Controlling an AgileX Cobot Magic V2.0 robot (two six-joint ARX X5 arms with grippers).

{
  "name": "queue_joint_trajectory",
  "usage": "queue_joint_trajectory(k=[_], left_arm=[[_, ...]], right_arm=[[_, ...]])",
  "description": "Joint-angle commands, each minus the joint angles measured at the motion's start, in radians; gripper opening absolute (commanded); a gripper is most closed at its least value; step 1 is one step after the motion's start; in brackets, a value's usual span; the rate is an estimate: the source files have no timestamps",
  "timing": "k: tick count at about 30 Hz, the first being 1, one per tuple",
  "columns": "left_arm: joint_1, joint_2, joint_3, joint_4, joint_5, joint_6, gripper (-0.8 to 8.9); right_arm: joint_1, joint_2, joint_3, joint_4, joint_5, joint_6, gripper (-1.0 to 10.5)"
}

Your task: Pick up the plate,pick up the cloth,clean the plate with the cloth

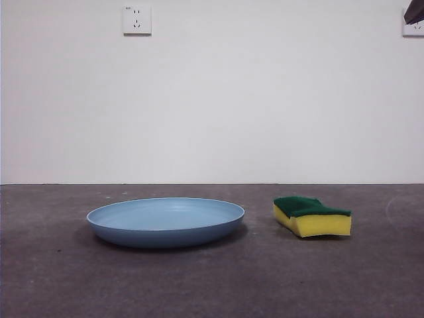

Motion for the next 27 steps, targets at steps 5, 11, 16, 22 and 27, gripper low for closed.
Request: queue_joint_trajectory(k=[5, 11, 16, 22, 27], left_arm=[[0.053, -0.034, -0.109, 0.049, 0.000, 0.011, -0.03], [0.084, -0.079, -0.163, 0.055, -0.003, 0.007, -0.03], [0.108, -0.105, -0.177, 0.024, -0.004, 0.001, -0.03], [0.135, -0.105, -0.177, -0.055, -0.003, 0.003, -0.03], [0.135, -0.097, -0.174, -0.056, 0.000, 0.001, -0.03]], right_arm=[[0.000, -0.001, -0.001, 0.010, 0.002, 0.006, 0.0], [0.000, -0.001, -0.001, 0.010, 0.002, 0.006, 0.0], [0.000, -0.001, -0.001, 0.010, 0.002, 0.006, 0.0], [0.000, -0.001, -0.001, 0.009, 0.002, 0.006, 0.0], [0.000, -0.001, -0.001, 0.009, 0.002, 0.006, 0.0]])
